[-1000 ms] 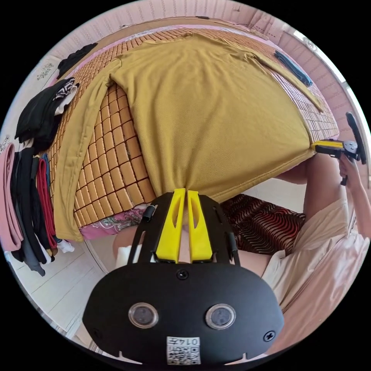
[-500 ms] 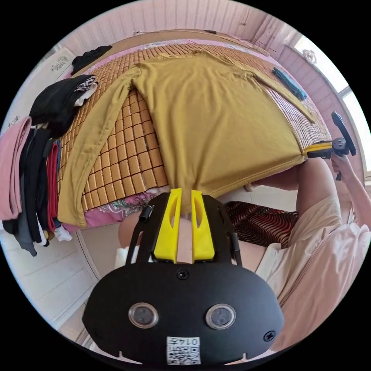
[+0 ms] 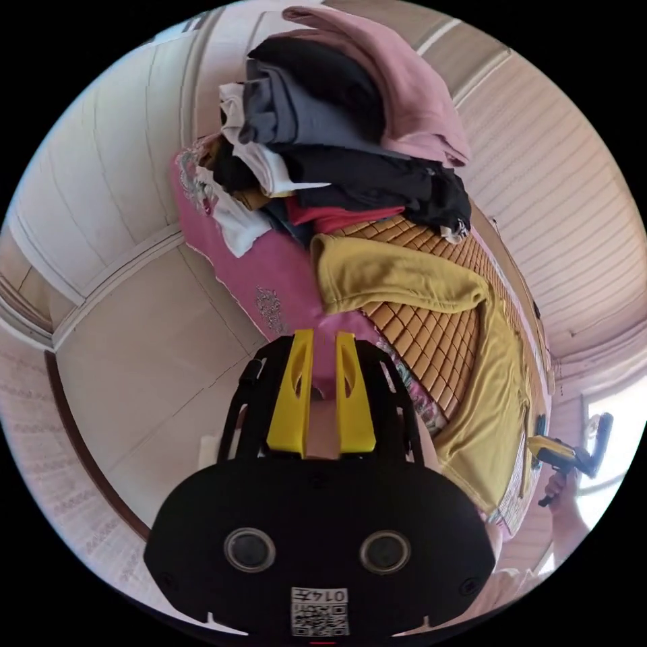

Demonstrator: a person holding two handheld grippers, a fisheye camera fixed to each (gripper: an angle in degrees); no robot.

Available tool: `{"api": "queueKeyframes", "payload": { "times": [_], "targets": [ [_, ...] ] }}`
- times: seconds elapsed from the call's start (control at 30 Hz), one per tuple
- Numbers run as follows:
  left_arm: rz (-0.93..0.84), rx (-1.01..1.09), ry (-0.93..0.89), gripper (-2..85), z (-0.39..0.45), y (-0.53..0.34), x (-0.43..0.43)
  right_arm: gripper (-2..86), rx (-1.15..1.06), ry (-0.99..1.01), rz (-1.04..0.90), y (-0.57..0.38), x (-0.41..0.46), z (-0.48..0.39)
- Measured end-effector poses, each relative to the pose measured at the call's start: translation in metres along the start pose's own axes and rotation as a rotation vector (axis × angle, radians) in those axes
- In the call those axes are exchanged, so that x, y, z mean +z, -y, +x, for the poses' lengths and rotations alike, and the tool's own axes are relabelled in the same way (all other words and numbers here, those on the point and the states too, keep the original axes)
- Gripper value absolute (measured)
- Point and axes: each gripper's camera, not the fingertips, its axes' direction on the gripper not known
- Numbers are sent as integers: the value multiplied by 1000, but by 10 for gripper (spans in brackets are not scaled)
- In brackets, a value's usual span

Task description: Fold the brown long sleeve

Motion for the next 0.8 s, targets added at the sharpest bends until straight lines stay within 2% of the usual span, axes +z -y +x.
{"api": "queueKeyframes", "payload": {
  "times": [0.1,0.2,0.37,0.5,0.6,0.8],
  "targets": [
    [104,-85,7,66,-17,0,3,102,-179,-22,10,72,18,-42],
    [92,-111,-113,72,-29,5,19,112,-276,-47,11,139,42,-79],
    [133,-90,-127,99,-44,10,33,101,-421,-196,-22,228,100,-139],
    [92,-48,-148,105,-42,18,45,119,-463,-211,-33,263,127,-159],
    [92,-17,-134,96,-38,17,53,110,-466,-293,-118,276,155,-158],
    [126,71,-19,41,-12,1,46,12,-458,-245,-133,265,152,-142]
  ]
}}
